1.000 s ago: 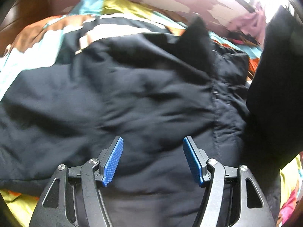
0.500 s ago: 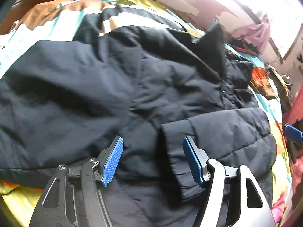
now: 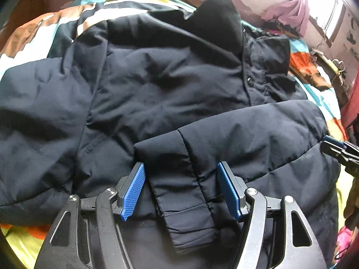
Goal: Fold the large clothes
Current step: 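Move the left tool to the cuff of the other sleeve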
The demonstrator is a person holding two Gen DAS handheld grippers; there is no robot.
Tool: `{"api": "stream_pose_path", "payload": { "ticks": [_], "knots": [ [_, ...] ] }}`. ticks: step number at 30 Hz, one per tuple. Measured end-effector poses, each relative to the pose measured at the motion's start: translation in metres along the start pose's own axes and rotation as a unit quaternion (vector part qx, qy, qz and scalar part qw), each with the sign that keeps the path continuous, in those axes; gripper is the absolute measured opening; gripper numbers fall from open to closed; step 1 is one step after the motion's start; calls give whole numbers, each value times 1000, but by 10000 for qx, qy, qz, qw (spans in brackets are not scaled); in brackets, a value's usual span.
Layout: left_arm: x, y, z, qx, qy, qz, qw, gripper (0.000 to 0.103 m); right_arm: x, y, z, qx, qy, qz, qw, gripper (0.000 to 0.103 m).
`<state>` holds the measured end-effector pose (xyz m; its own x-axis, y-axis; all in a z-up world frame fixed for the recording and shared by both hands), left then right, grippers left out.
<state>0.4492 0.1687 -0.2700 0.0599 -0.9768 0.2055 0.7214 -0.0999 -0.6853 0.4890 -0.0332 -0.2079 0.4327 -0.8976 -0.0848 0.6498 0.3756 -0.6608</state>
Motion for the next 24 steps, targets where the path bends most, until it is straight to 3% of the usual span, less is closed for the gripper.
{"api": "stream_pose_path", "payload": {
  "ticks": [8, 14, 16, 20, 24],
  "knots": [
    [8, 21, -4, -108, 275, 297, 9991, 62, 4, 43, -34, -315, 266, -126, 9991, 44],
    [5, 22, -3, -142, 247, 335, 9990, 63, 3, 39, -29, -368, 209, -185, 9989, 46],
    [0, 13, -3, -146, 141, 283, 9994, 63, 2, 28, -23, -253, 321, -107, 9991, 51],
    [-30, -9, -2, -24, -105, 265, 9996, 63, -10, -2, -12, 56, 468, 187, 9987, 73],
    [-80, -46, -11, 136, -507, 277, 9982, 63, -34, -18, -2, 208, 312, 434, 9984, 76]
  ]
}}
Point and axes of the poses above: each gripper's, at about its wrist camera, not at the fingertips, and y roughly the way its jaws point, x to its right, z to its top, the point moved 6 cm from there along y, roughly the way its jaws point, and after that the axes turned 13 degrees about x, right-handed, at the moved point
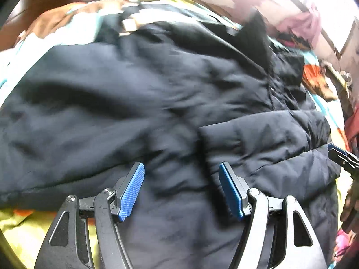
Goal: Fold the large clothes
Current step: 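Move the left tool to the cuff of the other sleeve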
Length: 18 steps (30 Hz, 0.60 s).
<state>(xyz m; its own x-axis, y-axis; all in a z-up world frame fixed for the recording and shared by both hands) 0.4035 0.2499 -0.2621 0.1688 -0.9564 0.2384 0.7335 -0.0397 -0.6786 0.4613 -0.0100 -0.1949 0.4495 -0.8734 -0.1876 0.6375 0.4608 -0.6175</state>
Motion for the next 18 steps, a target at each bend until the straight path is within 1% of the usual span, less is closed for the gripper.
{"api": "stream_pose_path", "payload": {
  "ticks": [2, 5, 8, 10, 13, 16, 18],
  "knots": [
    [-21, -18, -5, 3, -164, 108, 9998, 63, -11, -4, 2, 22, -111, 82, 9999, 77],
    [-65, -39, -18, -48, -523, 293, 9982, 63, -26, -3, 3, 18, -248, 140, 9996, 78],
    [-92, -56, -27, -24, -694, 444, 9966, 63, -40, 1, 6, -22, -241, 198, 9995, 78],
    [-108, -66, -30, 24, -847, 538, 9950, 63, -46, 3, 7, -39, -231, 243, 9994, 78],
    [-132, -81, -26, 199, -1219, 598, 9905, 63, -53, 6, 8, -50, -262, 286, 9992, 78],
    [-159, -96, -27, 391, -1769, 673, 9811, 63, -61, 5, 9, -69, -288, 327, 9990, 78],
    [-180, -102, -29, 494, -2278, 607, 9706, 63, -67, 3, 10, -55, -347, 367, 9987, 78]
  ]
}}
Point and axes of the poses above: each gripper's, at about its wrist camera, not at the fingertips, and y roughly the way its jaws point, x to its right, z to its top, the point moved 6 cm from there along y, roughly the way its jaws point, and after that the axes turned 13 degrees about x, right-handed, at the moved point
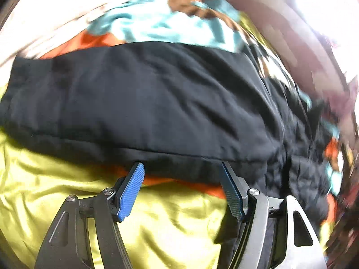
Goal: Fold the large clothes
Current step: 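Move the left tool to the cuff of the other sleeve, then grasp the other sleeve cuff with the left tool and lift it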
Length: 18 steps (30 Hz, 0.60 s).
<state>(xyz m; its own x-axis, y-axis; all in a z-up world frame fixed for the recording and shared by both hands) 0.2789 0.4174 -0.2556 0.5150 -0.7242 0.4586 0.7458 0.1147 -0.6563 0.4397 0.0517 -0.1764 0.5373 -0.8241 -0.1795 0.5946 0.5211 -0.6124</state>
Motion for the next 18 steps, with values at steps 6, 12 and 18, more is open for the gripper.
{"api": "stream_pose_path", "payload": {
  "ticks": [6, 12, 18],
  "knots": [
    [-69, -13, 21, 281, -1475, 105, 9886, 63, -13, -2, 8, 48, -118, 70, 9999, 78],
    [-126, -31, 42, 507, -1825, 542, 9804, 63, -24, -3, 12, 78, -226, 128, 9996, 78],
    [-139, -25, 58, 643, -1524, 902, 9821, 63, -29, -4, 10, 55, -312, 162, 9994, 78]
  ]
}}
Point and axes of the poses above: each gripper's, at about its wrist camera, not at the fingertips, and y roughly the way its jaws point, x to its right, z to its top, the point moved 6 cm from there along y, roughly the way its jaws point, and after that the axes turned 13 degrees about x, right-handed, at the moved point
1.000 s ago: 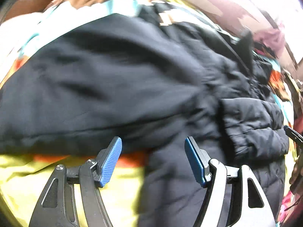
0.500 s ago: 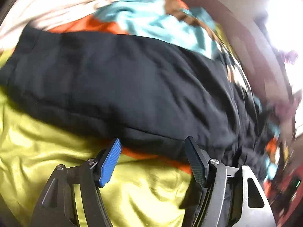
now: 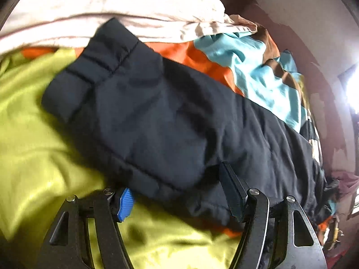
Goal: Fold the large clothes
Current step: 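Grasp the other sleeve cuff with the left tool and lift it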
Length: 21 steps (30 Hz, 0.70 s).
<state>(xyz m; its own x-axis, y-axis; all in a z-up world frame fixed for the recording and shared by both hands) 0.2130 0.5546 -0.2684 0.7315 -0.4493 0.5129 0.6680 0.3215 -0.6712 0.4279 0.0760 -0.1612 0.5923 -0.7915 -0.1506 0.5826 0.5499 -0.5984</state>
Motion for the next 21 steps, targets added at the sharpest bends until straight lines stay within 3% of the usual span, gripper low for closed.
{"api": "stream_pose_path", "payload": {
  "ticks": [4, 6, 7, 8, 10, 14, 18, 21],
  "knots": [
    [0, 16, 3, 86, -67, 41, 9999, 62, -2, -2, -2, -30, -103, -9, 9999, 78],
    [1, 16, 7, 158, -10, 85, 9998, 48, -2, -4, -2, -33, -177, -12, 9998, 78],
    [6, 17, 9, 206, 135, 104, 9996, 33, -3, -5, -2, -37, -217, -24, 9998, 78],
    [12, 15, 12, 282, 347, 142, 9989, 24, -3, -6, -2, -29, -255, -37, 9997, 78],
    [27, 2, 17, 572, 1042, 274, 9925, 20, -2, -7, 0, -10, -272, -35, 9996, 78],
    [64, -27, 18, 1129, 2220, 320, 9679, 13, -2, -6, 1, -1, -134, 14, 9999, 78],
    [105, -51, 12, 1559, 3011, 141, 9406, 11, -1, 0, -1, -53, 45, 58, 10000, 78],
    [145, -67, -6, 1871, 3693, -106, 9102, 10, 5, 2, -3, -78, 305, 94, 9995, 78]
  ]
}}
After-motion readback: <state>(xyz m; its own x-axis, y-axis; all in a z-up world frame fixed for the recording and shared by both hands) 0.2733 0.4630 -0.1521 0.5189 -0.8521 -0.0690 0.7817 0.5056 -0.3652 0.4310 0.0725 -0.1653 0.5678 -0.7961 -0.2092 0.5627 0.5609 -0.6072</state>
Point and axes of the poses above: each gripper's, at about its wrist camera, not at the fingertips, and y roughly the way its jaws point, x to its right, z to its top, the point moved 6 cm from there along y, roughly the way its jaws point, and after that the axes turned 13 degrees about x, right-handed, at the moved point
